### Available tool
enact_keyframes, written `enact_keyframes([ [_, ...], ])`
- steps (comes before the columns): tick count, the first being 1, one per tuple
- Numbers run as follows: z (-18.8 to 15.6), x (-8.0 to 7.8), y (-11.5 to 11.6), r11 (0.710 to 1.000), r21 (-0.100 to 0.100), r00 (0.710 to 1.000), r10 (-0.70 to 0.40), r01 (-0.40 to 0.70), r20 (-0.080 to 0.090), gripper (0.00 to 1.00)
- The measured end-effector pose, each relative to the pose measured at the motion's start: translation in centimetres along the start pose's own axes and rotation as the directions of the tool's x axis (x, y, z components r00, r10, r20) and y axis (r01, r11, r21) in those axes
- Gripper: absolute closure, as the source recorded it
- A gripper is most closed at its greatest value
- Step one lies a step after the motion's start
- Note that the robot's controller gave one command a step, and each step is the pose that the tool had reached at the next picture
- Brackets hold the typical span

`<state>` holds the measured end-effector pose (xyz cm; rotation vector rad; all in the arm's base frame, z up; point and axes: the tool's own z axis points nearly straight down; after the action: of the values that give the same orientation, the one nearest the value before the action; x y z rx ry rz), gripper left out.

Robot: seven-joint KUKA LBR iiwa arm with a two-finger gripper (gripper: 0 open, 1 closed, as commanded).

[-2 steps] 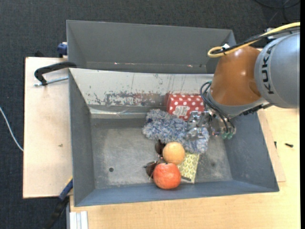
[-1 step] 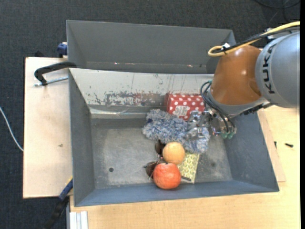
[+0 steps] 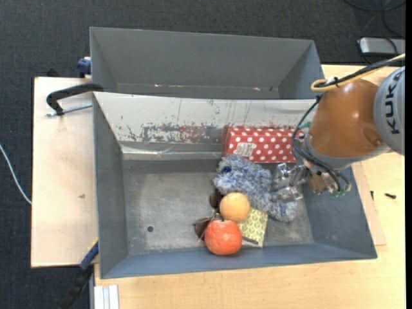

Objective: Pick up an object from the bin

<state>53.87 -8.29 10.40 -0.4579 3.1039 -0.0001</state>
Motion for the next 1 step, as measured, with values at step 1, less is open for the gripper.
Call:
enact_keyframes([
  [1, 0.00, 0.00, 0.00, 1.000, 0.000, 1.000, 0.000, 0.000, 0.000, 1.00],
])
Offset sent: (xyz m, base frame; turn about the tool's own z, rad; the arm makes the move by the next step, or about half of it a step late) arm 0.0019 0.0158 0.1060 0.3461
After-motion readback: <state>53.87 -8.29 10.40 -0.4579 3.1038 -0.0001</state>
